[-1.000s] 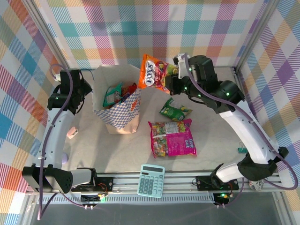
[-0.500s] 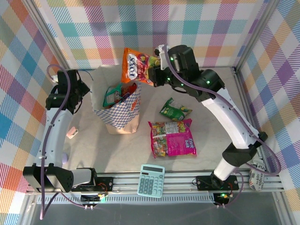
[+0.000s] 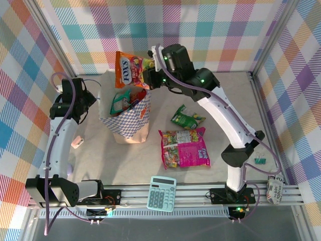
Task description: Place the snacks into the paper bag
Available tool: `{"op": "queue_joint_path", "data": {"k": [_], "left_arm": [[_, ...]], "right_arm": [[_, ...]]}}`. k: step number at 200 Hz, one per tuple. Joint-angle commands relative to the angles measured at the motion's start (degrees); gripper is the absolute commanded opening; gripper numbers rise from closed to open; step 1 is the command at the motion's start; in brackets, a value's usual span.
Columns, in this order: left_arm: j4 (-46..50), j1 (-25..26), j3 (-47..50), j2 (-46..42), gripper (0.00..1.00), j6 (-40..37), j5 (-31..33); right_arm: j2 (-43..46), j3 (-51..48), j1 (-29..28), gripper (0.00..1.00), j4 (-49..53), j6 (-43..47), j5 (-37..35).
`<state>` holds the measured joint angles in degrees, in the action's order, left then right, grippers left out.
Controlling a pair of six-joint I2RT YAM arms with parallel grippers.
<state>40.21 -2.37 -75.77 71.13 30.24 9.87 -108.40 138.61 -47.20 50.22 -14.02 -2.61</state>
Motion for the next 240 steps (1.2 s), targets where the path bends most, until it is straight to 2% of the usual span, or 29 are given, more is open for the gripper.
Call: {"op": "queue_joint_path", "data": {"k": [1, 60, 150, 240], "left_arm": [[-1.0, -1.4, 0.7, -1.6, 0.33, -0.4, -1.0], [-1.4, -2.3, 2.1, -2.7, 0.33, -1.0, -2.2], [-2.2, -3.0, 3.7, -3.7, 0.32, -1.8, -3.3], [-2.3, -3.3, 4.0, -3.5, 0.33, -2.0, -3.5]], "right_arm": [[-1.5, 4.0, -0.5, 0.0, -3.1, 0.8, 2.1], [-6.7, 6.5, -0.7, 0.0, -6.1, -2.6, 6.3], [-12.4, 8.0, -0.7, 0.0, -9.5, -3.8, 8.5], [-14.7, 7.9, -0.7, 0.0, -1.9, -1.4, 11.2]]}}
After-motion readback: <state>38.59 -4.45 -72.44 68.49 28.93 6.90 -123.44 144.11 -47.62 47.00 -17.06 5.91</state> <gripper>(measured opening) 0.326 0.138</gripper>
